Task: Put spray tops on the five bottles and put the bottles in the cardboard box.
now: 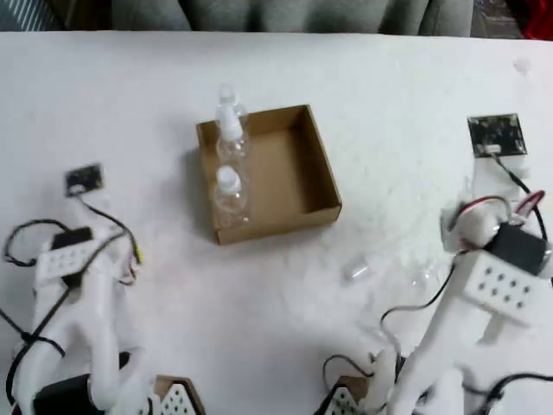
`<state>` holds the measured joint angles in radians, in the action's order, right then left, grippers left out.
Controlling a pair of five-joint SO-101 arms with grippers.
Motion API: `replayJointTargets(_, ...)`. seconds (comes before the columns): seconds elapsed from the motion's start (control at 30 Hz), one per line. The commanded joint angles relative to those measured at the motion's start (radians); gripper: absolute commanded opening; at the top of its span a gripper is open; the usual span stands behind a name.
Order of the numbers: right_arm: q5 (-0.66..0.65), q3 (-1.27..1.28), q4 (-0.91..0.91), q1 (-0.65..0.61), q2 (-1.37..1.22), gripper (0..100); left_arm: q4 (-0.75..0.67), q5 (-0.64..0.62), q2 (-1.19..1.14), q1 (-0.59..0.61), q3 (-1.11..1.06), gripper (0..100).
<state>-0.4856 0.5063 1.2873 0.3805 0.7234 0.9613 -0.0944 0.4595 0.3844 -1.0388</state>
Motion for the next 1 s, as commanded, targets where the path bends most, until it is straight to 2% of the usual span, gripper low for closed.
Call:
replayJointTargets(0.0, 0.109, -0.008, -0.018, -0.127, 0.134, 1.8, 0.141, -0.011, 0.035, 0.111, 0.212, 2)
replayJointTargets(0.17, 0.169, 0.002, -0.119, -0.325, 0.226, 1.8, 0.293, -0.009, 0.035, 0.202, 0.399, 2)
replayJointTargets(0.33, 0.169, 0.003, -0.107, -0.512, 0.297, 1.8, 0.387, -0.011, 0.128, 0.223, 0.493, 2)
replayJointTargets(0.5, 0.178, 0.006, -0.073, -0.696, 0.423, 1.7, 0.387, -0.017, 0.354, 0.22, 0.425, 2)
replayJointTargets(0.7, 0.351, 0.008, -0.125, -0.909, 0.588, 1.7, 0.393, -0.026, 0.532, 0.219, 0.423, 2)
replayJointTargets(0.97, 0.466, 0.161, -0.217, -1.073, 0.682, 1.7, 0.393, -0.19, 0.596, 0.22, 0.562, 2)
